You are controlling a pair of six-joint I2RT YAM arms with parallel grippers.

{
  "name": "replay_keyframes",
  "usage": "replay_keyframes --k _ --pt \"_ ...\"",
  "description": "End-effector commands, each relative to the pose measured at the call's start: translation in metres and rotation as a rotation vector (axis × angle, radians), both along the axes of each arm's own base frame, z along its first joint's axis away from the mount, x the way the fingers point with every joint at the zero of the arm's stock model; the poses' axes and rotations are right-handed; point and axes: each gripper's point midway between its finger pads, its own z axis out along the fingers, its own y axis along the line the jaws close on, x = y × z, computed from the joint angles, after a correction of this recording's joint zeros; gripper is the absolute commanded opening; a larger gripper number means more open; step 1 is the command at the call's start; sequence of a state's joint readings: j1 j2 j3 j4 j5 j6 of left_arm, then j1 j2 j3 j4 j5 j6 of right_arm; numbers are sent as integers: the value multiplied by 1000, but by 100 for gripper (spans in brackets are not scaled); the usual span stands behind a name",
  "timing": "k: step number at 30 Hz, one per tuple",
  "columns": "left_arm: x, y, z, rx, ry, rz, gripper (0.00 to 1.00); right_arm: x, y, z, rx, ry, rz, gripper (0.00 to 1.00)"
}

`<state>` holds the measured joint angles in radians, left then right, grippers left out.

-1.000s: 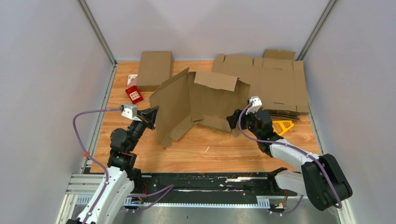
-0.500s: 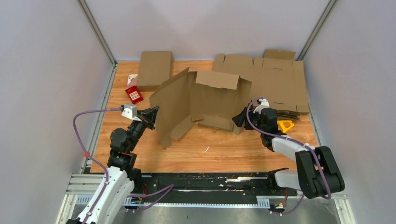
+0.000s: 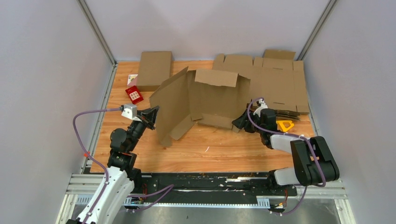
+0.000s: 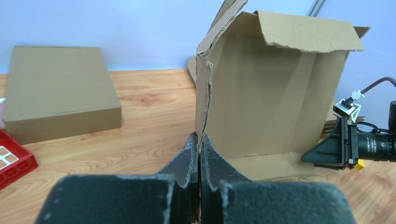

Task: Fold the paper box

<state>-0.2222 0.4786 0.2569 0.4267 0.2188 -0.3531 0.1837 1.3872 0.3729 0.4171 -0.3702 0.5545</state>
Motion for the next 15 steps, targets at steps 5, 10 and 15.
replay_keyframes --k 5,10,15 --pt "-2 -1 10 -3 -39 -8 0 3 2 2 32 1 -4 47" --pt "-3 -1 10 -2 -41 -8 0 6 -3 20 27 -60 -38 36" --pt "-2 -1 9 0 -40 -8 0 14 -11 34 5 -102 -83 32"
